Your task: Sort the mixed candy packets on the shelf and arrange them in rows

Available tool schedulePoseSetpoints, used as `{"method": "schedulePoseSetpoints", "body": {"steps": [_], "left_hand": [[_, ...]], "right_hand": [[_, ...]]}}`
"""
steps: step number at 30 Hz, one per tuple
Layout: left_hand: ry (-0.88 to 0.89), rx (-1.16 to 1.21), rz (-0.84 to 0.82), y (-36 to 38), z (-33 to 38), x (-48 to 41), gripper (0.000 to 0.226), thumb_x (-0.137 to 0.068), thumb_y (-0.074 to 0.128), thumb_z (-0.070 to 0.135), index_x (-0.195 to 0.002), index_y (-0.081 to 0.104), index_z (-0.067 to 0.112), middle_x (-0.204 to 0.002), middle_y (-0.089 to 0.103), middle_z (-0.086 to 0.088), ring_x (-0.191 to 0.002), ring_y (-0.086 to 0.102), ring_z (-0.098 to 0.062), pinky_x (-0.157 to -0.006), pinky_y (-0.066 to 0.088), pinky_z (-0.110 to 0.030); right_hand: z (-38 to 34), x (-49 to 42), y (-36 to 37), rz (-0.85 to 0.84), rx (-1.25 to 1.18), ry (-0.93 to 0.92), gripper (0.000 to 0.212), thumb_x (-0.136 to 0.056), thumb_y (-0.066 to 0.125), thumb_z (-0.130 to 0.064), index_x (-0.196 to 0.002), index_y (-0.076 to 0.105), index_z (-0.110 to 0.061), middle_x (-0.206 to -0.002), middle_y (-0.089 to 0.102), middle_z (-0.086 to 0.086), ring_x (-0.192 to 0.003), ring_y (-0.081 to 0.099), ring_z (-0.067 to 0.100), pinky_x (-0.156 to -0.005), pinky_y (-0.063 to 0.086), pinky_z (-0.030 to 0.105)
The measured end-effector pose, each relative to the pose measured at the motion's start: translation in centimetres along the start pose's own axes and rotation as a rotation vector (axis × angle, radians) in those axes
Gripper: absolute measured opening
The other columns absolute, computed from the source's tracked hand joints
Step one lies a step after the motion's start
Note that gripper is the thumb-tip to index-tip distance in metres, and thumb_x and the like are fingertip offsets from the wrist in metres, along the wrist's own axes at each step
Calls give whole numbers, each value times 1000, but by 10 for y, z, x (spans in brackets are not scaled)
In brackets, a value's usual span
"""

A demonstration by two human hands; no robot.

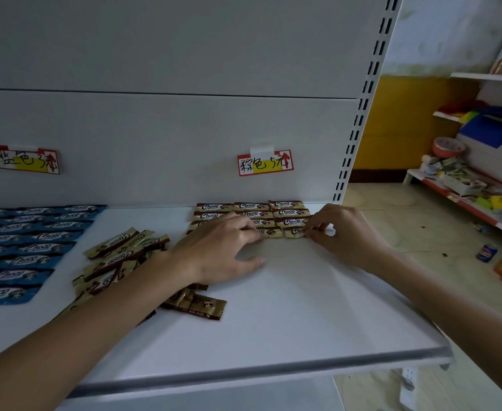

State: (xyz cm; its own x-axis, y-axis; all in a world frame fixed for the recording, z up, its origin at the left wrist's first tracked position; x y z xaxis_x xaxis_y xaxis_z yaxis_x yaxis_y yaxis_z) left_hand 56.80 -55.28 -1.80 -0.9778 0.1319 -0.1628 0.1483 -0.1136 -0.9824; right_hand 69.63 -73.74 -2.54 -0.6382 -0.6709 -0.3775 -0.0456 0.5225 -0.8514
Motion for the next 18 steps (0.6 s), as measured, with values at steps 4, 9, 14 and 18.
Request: {"method": "schedulePoseSetpoints", "body": {"steps": [4, 9, 14, 18], "left_hand": [[-10, 2, 0, -1, -3, 3, 69, -79, 32, 64, -136, 45, 26, -133, 42, 13, -123, 33, -4, -104, 32, -27], [2, 63, 16, -3, -8, 6, 56, -89, 43, 57, -136, 45, 27, -133, 40, 13, -120, 32, 0, -102, 30, -23], [-37, 194, 175, -14, -23, 19, 44, -92, 44, 48, -128, 53, 25, -124, 47, 13, -114, 34, 4, -92, 27, -18], [-129, 254, 209, -16, -47, 45, 50, -81, 38, 58, -117, 60, 30, -115, 50, 16, -111, 42, 2, -96, 35, -26]], "right_hand": [[-4, -2, -1, 0, 6, -5, 11, -83, 66, -16, -87, 74, -22, -87, 66, 4, -75, 60, 21, -70, 51, 42], [-8, -4, 2, 6, 10, -29, 9, -82, 66, -17, -85, 74, -21, -87, 66, 5, -77, 60, 21, -71, 51, 43], [-10, -5, 1, 97, 21, -76, 7, -82, 67, -12, -85, 73, -14, -85, 65, 5, -76, 59, 20, -67, 52, 39], [-31, -3, -4, 183, -26, -157, 8, -83, 66, -8, -85, 73, -11, -83, 65, 2, -68, 55, 8, -59, 45, 20]]}}
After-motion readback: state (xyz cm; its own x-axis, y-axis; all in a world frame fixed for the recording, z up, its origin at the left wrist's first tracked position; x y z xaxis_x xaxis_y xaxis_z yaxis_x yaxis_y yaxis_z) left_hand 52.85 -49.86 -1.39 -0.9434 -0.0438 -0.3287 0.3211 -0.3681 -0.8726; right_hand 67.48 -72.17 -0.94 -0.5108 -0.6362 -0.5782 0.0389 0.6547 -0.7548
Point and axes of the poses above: each hand's wrist, its own x-axis away from the middle knuckle, its own y-axis out of the palm, z = x × y, the point moved 2 cm from there along -x, towards the middle knuckle
